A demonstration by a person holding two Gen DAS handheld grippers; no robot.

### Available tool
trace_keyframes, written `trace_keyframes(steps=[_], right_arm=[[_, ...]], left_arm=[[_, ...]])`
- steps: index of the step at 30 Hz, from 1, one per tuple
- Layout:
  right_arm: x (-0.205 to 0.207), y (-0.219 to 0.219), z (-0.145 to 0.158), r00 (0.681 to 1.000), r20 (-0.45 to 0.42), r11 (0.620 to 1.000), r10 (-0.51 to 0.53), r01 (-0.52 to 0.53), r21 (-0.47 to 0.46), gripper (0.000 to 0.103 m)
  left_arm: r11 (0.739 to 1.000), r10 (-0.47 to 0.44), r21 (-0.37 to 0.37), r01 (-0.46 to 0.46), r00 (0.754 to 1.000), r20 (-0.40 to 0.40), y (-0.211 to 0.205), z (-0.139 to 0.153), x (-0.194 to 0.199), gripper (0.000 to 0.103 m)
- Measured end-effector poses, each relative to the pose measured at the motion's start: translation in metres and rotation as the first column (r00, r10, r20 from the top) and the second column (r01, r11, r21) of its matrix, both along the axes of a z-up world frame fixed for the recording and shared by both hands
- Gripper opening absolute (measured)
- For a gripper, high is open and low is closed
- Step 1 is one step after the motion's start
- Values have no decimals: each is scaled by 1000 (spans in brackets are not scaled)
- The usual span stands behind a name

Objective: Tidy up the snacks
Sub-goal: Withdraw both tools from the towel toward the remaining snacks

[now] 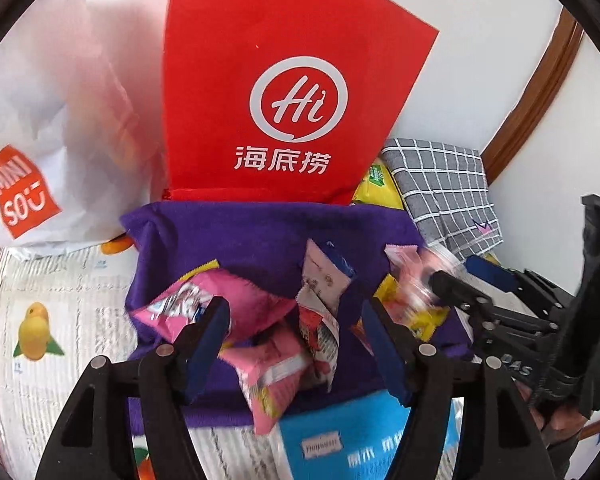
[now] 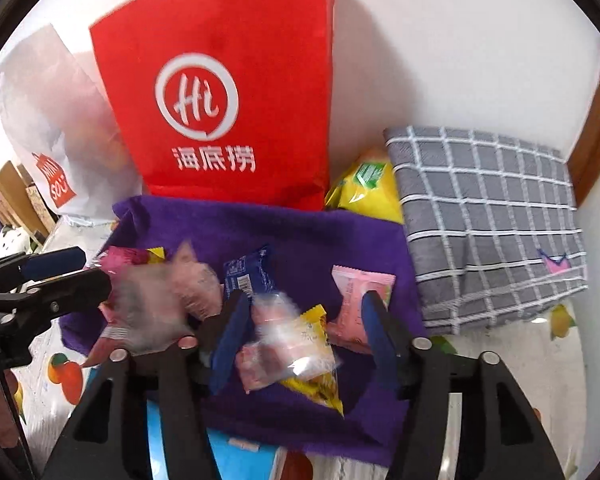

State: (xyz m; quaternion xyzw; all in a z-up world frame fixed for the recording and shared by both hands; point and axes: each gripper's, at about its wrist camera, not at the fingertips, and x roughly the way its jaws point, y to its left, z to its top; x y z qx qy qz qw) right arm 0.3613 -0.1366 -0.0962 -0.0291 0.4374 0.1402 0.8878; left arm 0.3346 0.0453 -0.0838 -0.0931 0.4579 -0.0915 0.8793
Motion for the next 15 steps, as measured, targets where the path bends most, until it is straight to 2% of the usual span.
trace_keyframes(steps=[12, 15], right_arm=[[-93, -11, 47, 993, 110, 999, -46, 43, 28, 60], [-113, -12, 56, 991, 124, 997, -55, 48, 60, 60]], left_arm=[[999, 49, 3, -49, 998, 38, 22, 15, -78, 67], [999, 49, 4, -49, 998, 47, 24, 17, -102, 67]])
